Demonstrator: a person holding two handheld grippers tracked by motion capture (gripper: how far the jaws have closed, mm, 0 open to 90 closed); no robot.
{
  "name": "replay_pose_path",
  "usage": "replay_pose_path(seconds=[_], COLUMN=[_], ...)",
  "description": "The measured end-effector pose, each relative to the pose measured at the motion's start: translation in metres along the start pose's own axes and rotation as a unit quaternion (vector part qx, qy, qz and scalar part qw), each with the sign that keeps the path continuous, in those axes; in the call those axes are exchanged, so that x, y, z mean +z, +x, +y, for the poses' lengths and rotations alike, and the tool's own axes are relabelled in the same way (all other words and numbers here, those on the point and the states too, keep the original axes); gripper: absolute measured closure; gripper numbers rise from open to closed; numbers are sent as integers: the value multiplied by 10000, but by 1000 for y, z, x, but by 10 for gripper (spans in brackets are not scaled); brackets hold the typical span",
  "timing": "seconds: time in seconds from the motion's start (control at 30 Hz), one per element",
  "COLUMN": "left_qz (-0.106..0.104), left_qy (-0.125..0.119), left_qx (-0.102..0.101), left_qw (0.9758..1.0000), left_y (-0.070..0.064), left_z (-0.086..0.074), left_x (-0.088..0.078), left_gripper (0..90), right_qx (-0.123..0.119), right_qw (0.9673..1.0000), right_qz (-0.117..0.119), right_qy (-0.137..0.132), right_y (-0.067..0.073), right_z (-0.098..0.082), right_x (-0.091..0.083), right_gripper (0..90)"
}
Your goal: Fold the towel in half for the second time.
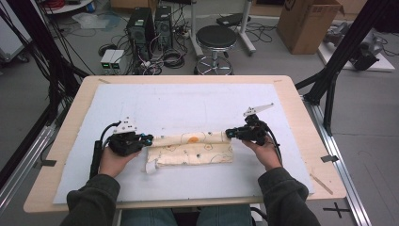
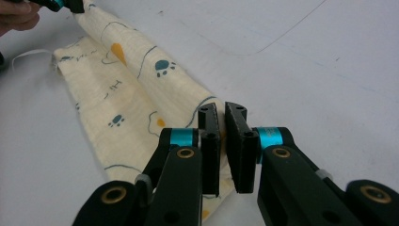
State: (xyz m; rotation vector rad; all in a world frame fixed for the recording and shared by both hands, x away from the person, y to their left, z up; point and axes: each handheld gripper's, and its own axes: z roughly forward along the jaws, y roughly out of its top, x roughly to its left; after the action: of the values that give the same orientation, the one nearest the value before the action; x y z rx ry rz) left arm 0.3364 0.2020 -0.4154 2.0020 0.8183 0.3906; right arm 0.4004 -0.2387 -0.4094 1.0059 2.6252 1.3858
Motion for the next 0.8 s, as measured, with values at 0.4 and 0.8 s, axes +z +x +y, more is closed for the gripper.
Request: replay_pose_path(seconds=[0.4, 0.8], left_qz=[-106, -189], left_qy=[122, 176], left_qx=[456, 662], left_qw=[9988, 9975], left_y=[-20, -31], left_z=[-5, -14], left_x=[-8, -15], left_gripper=[843, 832], right_qx=[-193, -298], right_qw=[9998, 9995], right_qz=[24, 56], right_qy=[97, 93], right_y=[14, 24], right_z=[-15, -31], right_x=[-3, -9], right_gripper=[844, 838])
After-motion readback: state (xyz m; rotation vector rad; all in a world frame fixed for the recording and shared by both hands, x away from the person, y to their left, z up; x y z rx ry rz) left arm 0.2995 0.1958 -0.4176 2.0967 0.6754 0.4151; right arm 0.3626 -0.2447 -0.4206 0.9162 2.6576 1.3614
